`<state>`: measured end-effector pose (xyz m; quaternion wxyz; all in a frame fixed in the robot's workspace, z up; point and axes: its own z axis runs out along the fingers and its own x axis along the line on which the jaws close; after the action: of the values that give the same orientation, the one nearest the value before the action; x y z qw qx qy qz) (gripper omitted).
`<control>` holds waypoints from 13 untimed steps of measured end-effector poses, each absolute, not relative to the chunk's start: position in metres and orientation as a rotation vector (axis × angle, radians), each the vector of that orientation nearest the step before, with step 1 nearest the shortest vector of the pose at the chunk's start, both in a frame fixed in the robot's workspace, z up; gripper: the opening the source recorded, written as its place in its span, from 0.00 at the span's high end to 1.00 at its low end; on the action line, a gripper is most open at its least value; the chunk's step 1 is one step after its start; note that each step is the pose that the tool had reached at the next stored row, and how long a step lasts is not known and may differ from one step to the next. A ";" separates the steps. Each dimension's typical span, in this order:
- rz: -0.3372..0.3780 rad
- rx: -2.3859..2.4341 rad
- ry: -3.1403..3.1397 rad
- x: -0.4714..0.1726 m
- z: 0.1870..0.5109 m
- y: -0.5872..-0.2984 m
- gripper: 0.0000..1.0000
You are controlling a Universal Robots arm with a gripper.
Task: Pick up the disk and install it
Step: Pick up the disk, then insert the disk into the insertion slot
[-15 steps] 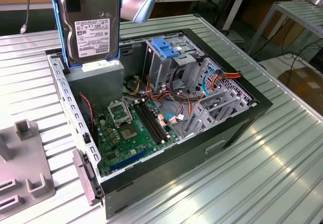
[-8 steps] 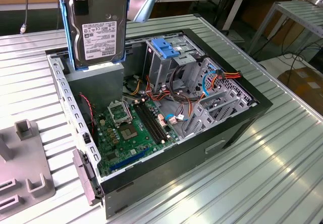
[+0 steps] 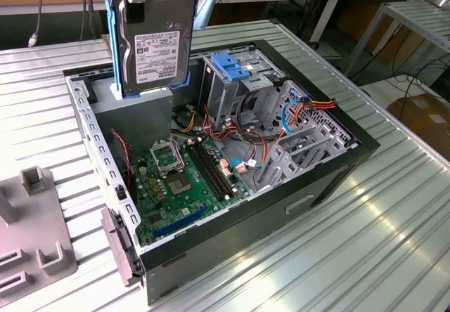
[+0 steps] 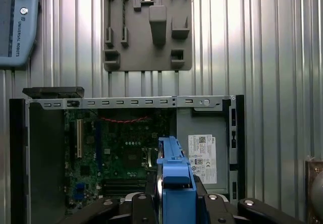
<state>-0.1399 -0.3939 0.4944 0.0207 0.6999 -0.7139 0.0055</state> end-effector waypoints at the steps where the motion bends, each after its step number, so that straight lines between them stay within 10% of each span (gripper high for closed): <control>1: 0.017 2.170 -2.214 -0.140 0.494 -0.394 0.63; 13: 0.017 2.170 -2.214 -0.139 0.494 -0.394 0.63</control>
<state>-0.1391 -0.3939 0.4944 0.0207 0.6999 -0.7139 0.0055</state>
